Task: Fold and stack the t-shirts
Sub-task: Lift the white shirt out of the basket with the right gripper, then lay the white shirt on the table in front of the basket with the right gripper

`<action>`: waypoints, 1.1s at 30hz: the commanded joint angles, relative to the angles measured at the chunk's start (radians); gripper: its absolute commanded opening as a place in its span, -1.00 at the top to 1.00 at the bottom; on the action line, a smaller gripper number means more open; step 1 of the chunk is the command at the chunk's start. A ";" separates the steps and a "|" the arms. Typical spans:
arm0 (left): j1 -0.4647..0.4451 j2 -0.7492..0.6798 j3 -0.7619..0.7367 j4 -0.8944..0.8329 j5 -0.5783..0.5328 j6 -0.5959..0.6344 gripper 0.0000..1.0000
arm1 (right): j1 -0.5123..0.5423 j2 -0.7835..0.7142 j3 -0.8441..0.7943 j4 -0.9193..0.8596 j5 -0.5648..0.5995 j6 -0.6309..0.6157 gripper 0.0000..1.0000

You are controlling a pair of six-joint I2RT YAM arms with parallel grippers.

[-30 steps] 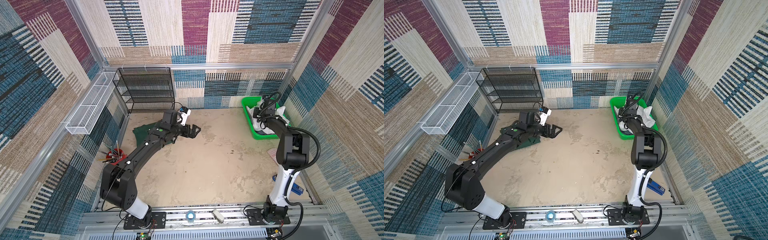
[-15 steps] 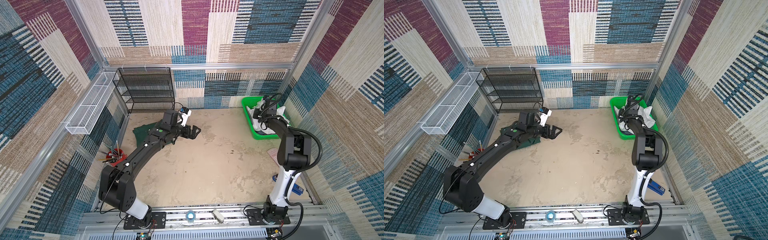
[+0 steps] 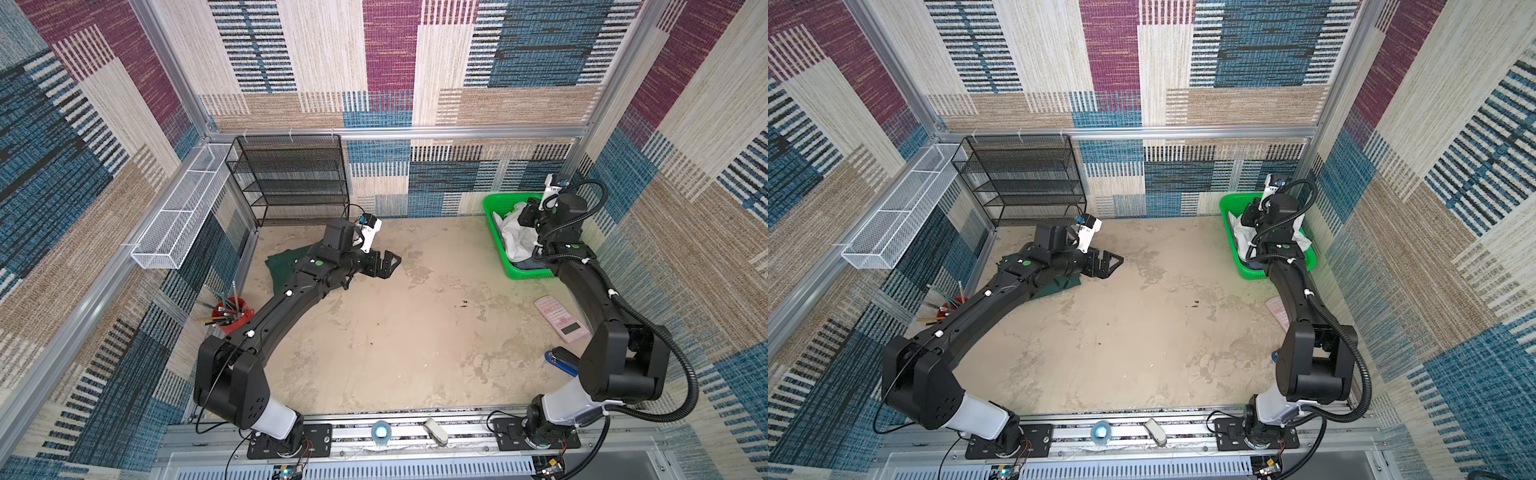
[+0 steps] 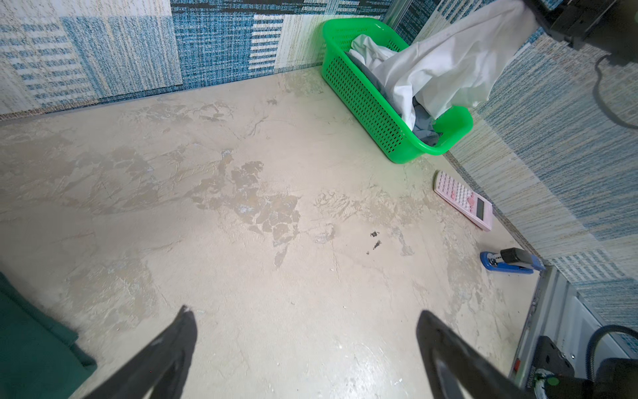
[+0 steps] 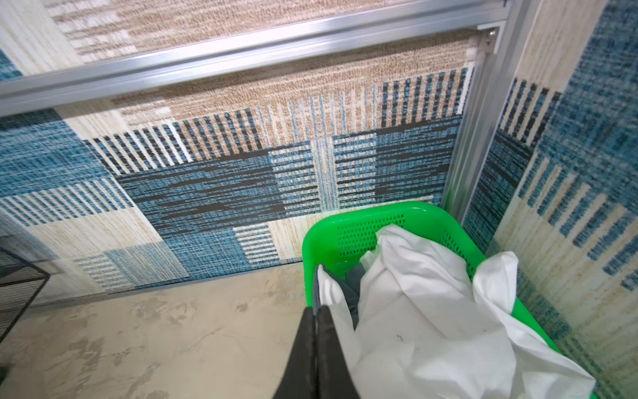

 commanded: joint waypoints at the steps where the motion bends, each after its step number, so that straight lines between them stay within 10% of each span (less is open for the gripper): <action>1: 0.000 -0.009 -0.006 0.017 -0.015 0.021 -1.00 | 0.036 -0.022 0.043 0.013 -0.019 -0.019 1.00; 15: 0.001 -0.087 -0.003 -0.036 -0.159 0.029 -1.00 | 0.573 0.269 0.936 -0.389 0.017 -0.129 1.00; 23: 0.000 -0.294 -0.292 -0.082 -0.318 -0.131 -0.99 | 0.600 0.192 0.296 -0.056 -0.101 0.100 1.00; 29: -0.016 -0.249 -0.382 -0.088 -0.278 -0.186 -0.88 | 0.601 0.178 0.040 0.050 -0.170 0.162 -0.42; 33: -0.080 -0.078 -0.280 -0.105 -0.263 -0.184 -0.81 | 0.588 0.073 -0.065 -0.006 0.022 0.157 -0.65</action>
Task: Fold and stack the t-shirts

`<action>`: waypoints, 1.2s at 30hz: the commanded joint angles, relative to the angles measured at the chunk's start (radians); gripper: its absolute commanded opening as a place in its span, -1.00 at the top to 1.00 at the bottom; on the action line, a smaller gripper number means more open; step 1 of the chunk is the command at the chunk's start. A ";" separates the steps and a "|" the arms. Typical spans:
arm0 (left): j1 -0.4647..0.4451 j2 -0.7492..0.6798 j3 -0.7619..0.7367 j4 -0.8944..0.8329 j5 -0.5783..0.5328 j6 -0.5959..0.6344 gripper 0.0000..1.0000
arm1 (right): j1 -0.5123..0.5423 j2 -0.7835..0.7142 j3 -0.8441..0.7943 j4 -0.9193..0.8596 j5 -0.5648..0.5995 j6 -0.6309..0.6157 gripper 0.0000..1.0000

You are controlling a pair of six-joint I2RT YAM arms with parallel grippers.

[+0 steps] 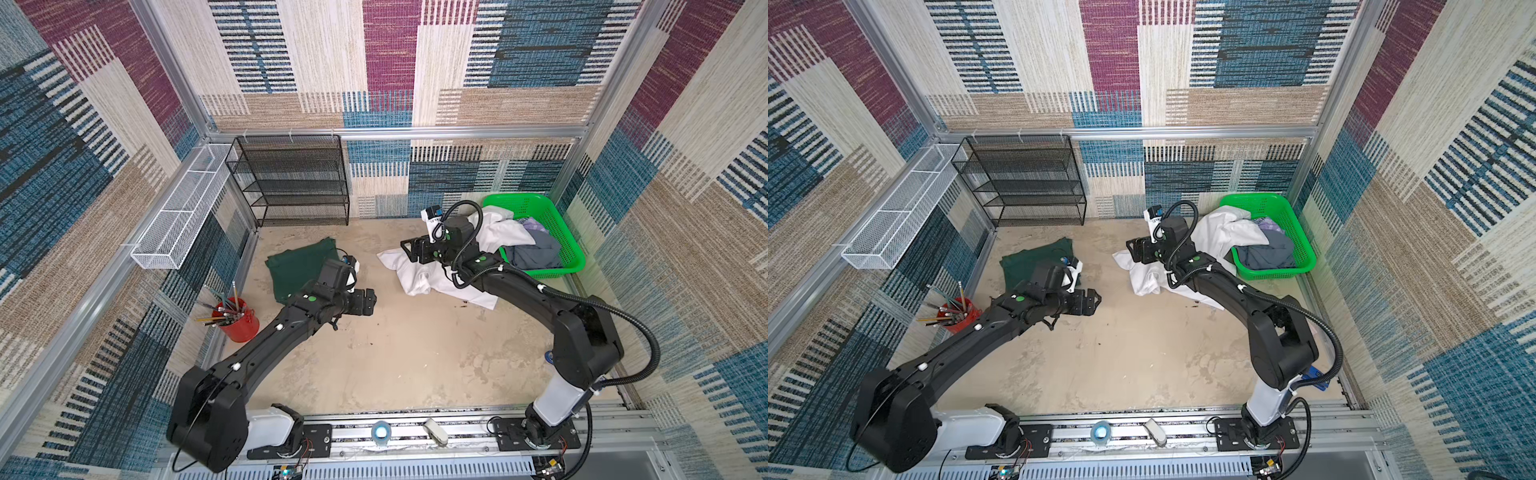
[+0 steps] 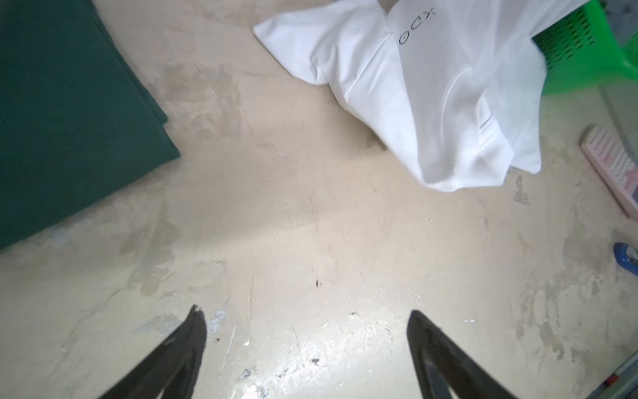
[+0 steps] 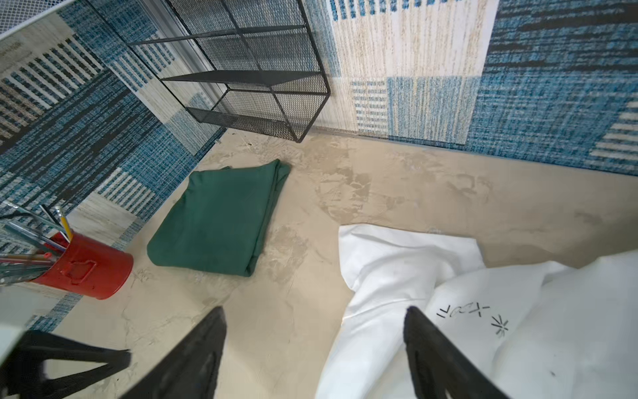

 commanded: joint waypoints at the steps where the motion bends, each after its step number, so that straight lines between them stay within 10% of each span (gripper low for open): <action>1: -0.052 0.127 0.096 -0.005 0.018 -0.024 -0.80 | -0.026 -0.079 -0.060 0.023 0.165 0.034 -0.66; 16: -0.214 0.697 0.635 -0.072 0.039 -0.072 -0.77 | -0.254 -0.463 -0.525 -0.140 0.165 0.100 -0.73; 19: -0.222 0.752 0.693 -0.104 0.040 -0.070 -0.49 | -0.270 -0.474 -0.546 -0.128 0.143 0.101 -0.74; 27: -0.221 0.732 0.732 -0.149 0.007 -0.054 1.00 | -0.281 -0.485 -0.539 -0.117 0.114 0.074 -0.74; 36: -0.216 0.423 0.757 -0.297 -0.324 0.034 1.00 | -0.285 -0.534 -0.578 -0.134 0.117 0.076 -0.74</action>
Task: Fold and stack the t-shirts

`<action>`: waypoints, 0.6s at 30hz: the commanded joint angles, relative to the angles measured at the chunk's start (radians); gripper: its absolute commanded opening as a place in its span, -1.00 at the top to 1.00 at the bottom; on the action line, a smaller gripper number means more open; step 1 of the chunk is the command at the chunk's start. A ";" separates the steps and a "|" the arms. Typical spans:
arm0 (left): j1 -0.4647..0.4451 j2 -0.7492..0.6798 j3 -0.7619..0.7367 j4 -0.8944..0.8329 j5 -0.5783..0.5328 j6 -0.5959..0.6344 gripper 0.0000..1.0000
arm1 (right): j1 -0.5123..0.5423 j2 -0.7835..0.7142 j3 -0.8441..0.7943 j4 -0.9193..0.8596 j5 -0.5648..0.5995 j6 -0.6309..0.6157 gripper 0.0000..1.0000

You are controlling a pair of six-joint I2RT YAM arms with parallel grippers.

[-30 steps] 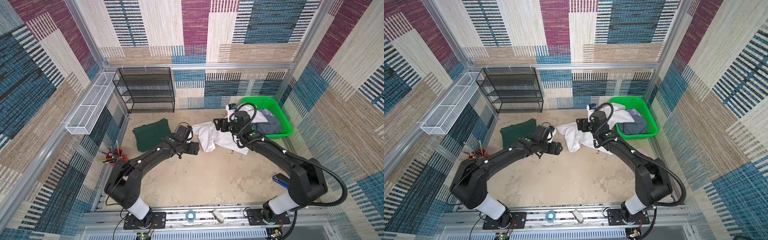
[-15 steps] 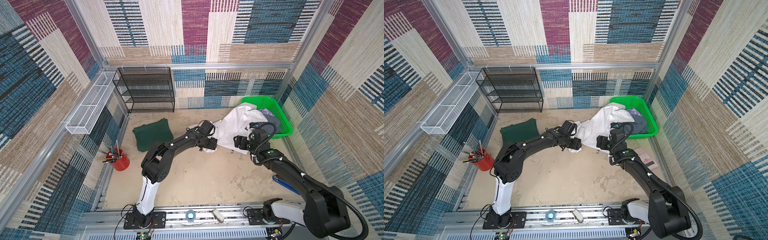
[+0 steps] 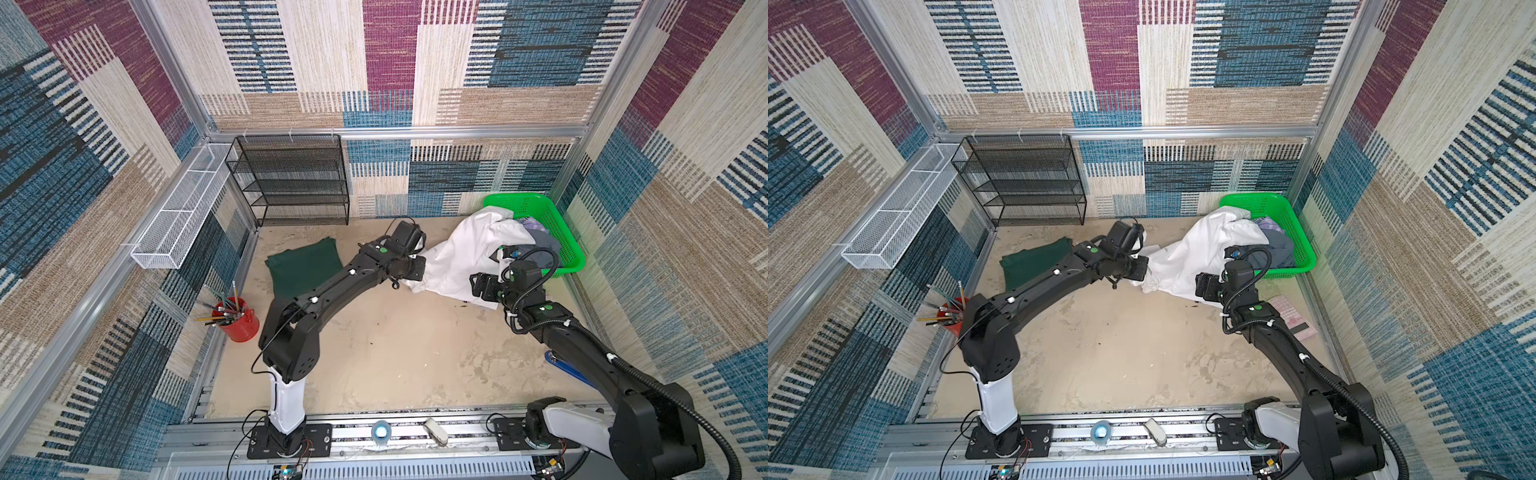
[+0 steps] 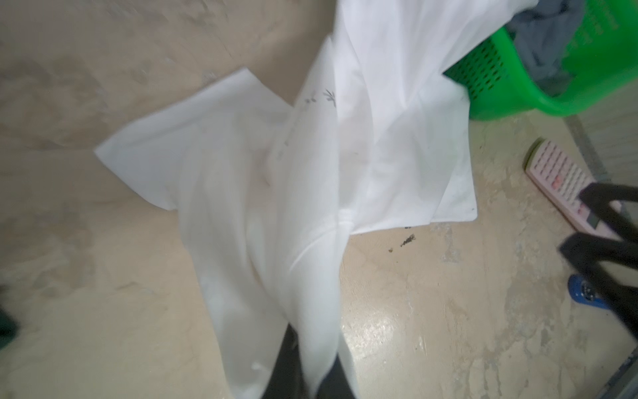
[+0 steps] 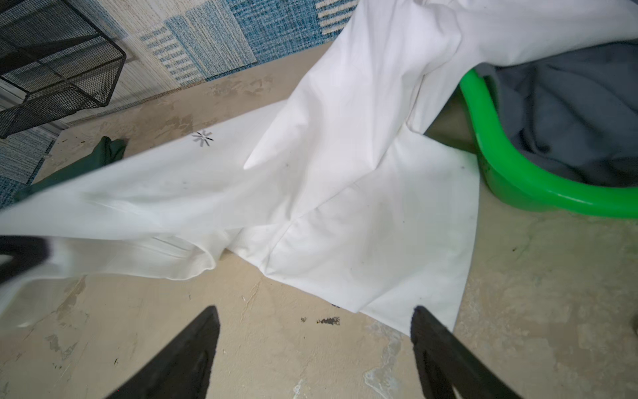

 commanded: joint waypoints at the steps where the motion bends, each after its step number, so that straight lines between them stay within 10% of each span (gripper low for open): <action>1: 0.011 -0.122 -0.019 -0.070 -0.232 0.061 1.00 | -0.001 -0.024 -0.010 0.006 -0.002 -0.003 -0.74; 9: 0.238 -0.318 -0.231 0.023 -0.267 0.035 1.00 | -0.003 -0.035 -0.004 -0.023 -0.003 -0.007 -0.73; 18: 0.350 0.028 0.035 0.058 -0.128 0.061 1.00 | 0.000 -0.004 0.014 -0.027 -0.037 -0.001 -0.72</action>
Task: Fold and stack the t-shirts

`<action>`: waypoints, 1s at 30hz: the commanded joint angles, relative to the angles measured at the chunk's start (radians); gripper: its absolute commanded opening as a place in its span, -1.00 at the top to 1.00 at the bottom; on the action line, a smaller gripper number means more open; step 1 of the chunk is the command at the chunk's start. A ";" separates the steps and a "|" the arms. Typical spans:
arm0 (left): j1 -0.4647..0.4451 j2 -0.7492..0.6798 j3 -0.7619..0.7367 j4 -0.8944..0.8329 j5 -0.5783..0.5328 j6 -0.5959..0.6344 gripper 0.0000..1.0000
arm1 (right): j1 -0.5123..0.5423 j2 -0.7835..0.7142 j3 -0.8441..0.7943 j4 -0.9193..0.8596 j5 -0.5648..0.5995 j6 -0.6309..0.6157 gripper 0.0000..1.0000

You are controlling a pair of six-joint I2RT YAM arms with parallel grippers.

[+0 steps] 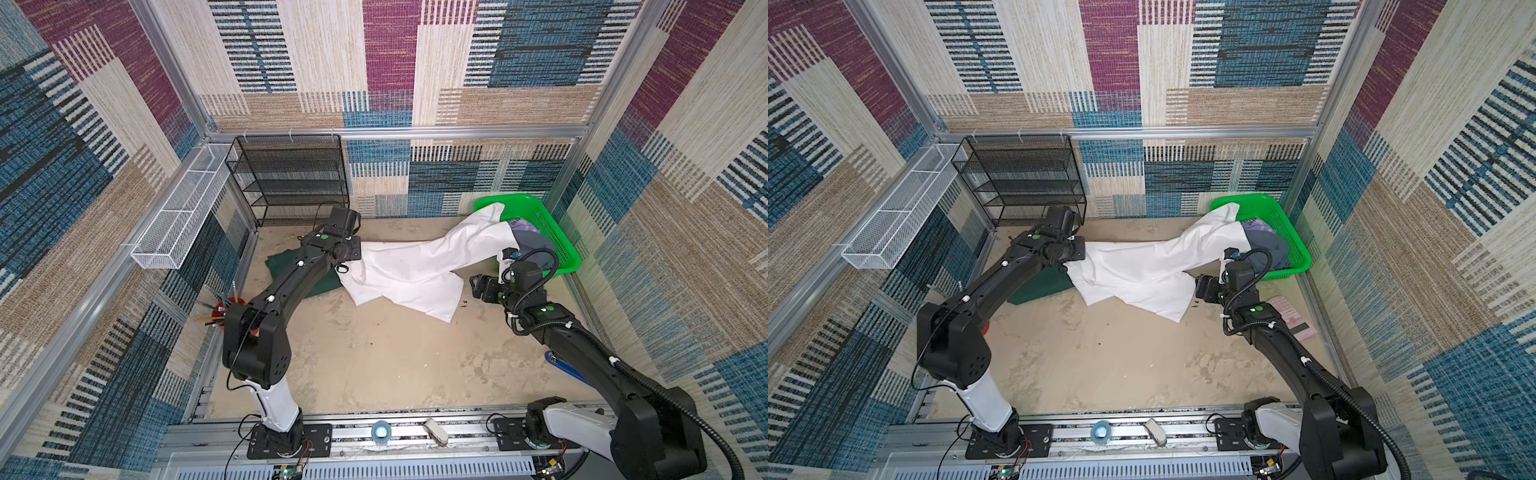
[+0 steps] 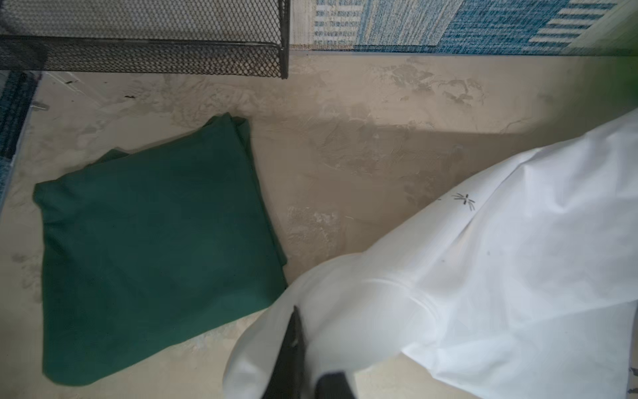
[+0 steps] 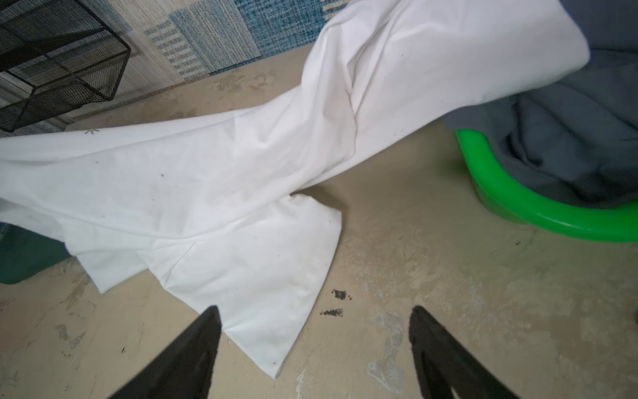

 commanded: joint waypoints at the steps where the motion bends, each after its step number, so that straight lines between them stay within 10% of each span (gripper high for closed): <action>1: 0.005 0.119 0.172 0.041 0.011 0.027 1.00 | 0.000 0.004 0.008 -0.003 -0.027 -0.001 -0.72; 6: 0.010 0.389 0.538 -0.050 -0.059 0.064 1.00 | 0.001 -0.016 -0.002 -0.013 -0.035 0.000 -0.71; 11: 0.003 0.589 0.855 -0.151 0.054 0.141 -0.09 | 0.000 -0.021 -0.018 -0.010 -0.050 -0.001 -0.71; 13: -0.020 0.583 0.885 -0.246 0.060 0.140 -0.21 | 0.001 -0.020 -0.024 -0.009 -0.050 -0.001 -0.71; 21: -0.253 0.072 -0.001 0.002 0.126 -0.066 -0.21 | 0.001 0.048 -0.030 0.047 -0.086 -0.002 -0.71; 30: -0.428 0.110 -0.184 0.087 0.287 -0.254 -0.12 | 0.001 0.124 -0.017 0.086 -0.137 -0.026 -0.71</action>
